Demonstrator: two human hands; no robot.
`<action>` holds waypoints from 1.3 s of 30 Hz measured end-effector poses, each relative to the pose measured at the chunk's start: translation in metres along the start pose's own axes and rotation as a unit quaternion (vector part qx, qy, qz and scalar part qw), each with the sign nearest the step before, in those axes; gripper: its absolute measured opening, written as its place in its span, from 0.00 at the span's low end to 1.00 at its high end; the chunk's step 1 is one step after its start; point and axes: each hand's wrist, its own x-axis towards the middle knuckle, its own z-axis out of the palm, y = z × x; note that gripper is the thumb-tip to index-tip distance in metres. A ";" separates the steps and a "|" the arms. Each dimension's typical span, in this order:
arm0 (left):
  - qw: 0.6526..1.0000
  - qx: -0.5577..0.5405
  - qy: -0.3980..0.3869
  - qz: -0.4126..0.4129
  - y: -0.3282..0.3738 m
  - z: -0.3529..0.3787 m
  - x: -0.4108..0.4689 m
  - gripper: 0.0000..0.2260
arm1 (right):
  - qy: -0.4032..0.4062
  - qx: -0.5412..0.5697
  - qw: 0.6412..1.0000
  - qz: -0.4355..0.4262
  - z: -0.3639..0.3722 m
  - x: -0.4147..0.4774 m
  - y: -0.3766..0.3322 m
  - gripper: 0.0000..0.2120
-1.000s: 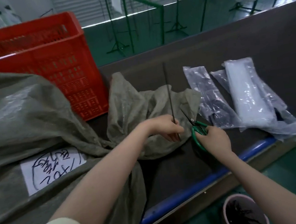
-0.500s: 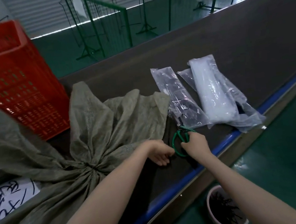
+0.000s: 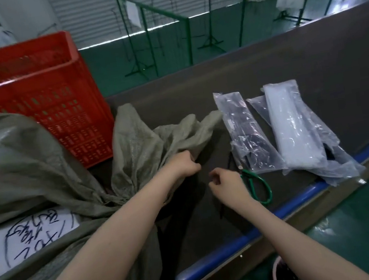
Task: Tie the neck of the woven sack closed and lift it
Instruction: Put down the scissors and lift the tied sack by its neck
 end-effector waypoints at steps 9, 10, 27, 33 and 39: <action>0.997 0.063 0.037 -0.007 -0.065 -0.101 -0.074 0.10 | -0.350 0.127 0.928 -0.017 0.075 -0.018 -0.092 0.48; 0.994 0.105 0.015 -0.028 -0.077 -0.106 -0.082 0.12 | -0.333 0.123 0.934 -0.045 0.079 -0.018 -0.096 0.48; 0.993 -0.047 0.105 -0.005 -0.148 -0.163 -0.158 0.08 | -0.186 0.045 0.967 -0.169 0.012 -0.012 -0.181 0.26; 0.952 -0.143 0.271 0.005 -0.166 -0.212 -0.193 0.06 | -0.046 -0.061 0.970 -0.230 -0.022 -0.043 -0.243 0.28; 0.882 -0.212 0.421 -0.015 -0.189 -0.257 -0.237 0.09 | 0.175 0.085 0.907 -0.373 -0.033 -0.052 -0.299 0.15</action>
